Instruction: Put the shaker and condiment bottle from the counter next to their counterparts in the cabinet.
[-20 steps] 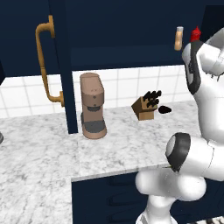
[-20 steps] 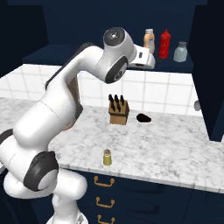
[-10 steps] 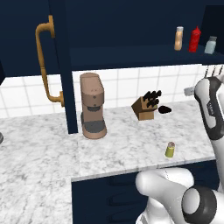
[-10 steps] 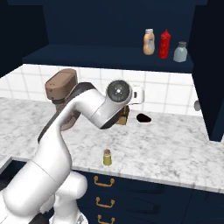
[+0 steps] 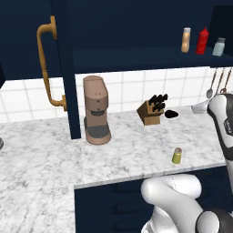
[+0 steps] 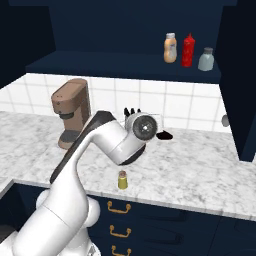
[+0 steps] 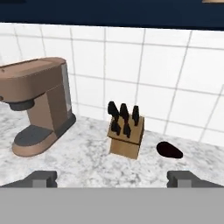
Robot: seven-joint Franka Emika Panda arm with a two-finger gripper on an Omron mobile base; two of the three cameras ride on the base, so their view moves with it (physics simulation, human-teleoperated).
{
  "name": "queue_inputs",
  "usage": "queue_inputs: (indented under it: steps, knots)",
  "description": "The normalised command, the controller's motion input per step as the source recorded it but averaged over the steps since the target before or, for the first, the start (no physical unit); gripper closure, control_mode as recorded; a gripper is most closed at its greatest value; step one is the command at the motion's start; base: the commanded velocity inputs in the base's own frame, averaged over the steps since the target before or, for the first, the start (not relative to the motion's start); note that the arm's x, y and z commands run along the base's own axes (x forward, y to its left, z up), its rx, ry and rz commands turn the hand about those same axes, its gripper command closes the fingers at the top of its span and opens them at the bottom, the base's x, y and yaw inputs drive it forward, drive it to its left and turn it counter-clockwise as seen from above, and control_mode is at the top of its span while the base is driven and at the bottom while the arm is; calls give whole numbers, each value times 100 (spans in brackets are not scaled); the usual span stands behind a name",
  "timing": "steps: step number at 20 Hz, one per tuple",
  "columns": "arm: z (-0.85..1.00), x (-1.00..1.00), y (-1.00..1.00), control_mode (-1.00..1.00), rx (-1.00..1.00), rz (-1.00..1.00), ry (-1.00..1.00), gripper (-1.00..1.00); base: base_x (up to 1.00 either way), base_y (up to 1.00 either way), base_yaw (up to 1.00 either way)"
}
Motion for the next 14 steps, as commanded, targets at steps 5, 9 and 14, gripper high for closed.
queue_inputs:
  steps: [5, 9, 14]
  knots:
    - [-72, -1, 0, -100, 2, 51, 0, -100, 0, 0, 0]
    - [-68, 0, 0, -100, 0, 54, -3, -100, 0, 0, 0]
    - [-21, 0, 13, -100, 0, 21, 5, -100, 0, 0, 0]
